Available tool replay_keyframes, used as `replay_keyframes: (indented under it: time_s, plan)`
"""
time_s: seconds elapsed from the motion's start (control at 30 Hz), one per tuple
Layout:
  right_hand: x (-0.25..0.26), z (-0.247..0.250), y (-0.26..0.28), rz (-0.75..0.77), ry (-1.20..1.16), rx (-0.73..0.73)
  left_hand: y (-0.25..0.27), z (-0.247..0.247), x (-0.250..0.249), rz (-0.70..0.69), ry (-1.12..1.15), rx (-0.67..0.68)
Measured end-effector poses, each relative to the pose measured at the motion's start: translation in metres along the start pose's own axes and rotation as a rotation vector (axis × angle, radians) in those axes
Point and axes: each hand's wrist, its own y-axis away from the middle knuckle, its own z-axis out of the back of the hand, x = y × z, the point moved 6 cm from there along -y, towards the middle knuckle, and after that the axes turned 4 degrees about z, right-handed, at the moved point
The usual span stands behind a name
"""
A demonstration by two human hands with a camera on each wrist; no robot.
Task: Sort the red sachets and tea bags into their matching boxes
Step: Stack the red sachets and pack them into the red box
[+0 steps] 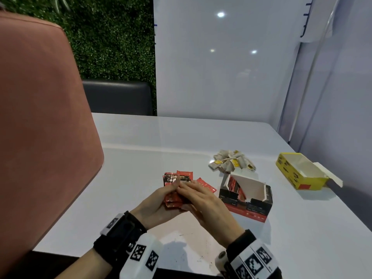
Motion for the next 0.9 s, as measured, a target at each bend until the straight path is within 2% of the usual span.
replay_keyframes:
  time_s: [0.13, 0.27, 0.33, 0.57, 0.7, 0.8, 0.9]
  plan:
    - [-0.007, 0.011, -0.005, -0.081, -0.125, 0.082, 0.002, 0.0, -0.002, -0.004, -0.067, 0.002]
    - [-0.003, -0.003, -0.016, -0.126, -0.036, 0.379, -0.001, -0.01, 0.008, 0.036, -0.235, -0.034]
    - [-0.002, -0.01, -0.017, -0.092, 0.05, 0.444, -0.003, -0.015, 0.015, 0.068, -0.318, -0.022]
    - [-0.007, -0.007, -0.013, -0.139, 0.064, 0.378, -0.004, -0.009, 0.02, 0.114, -0.361, -0.024]
    - [0.001, -0.007, -0.008, -0.074, 0.052, 0.397, -0.004, -0.003, 0.022, 0.175, -0.361, -0.05]
    - [-0.007, -0.002, 0.0, -0.109, -0.157, 0.461, -0.003, -0.009, 0.029, 0.251, -0.412, 0.014]
    - [-0.026, 0.02, 0.003, -0.222, -0.357, 0.386, -0.006, -0.012, 0.031, 0.257, -0.619, 0.08]
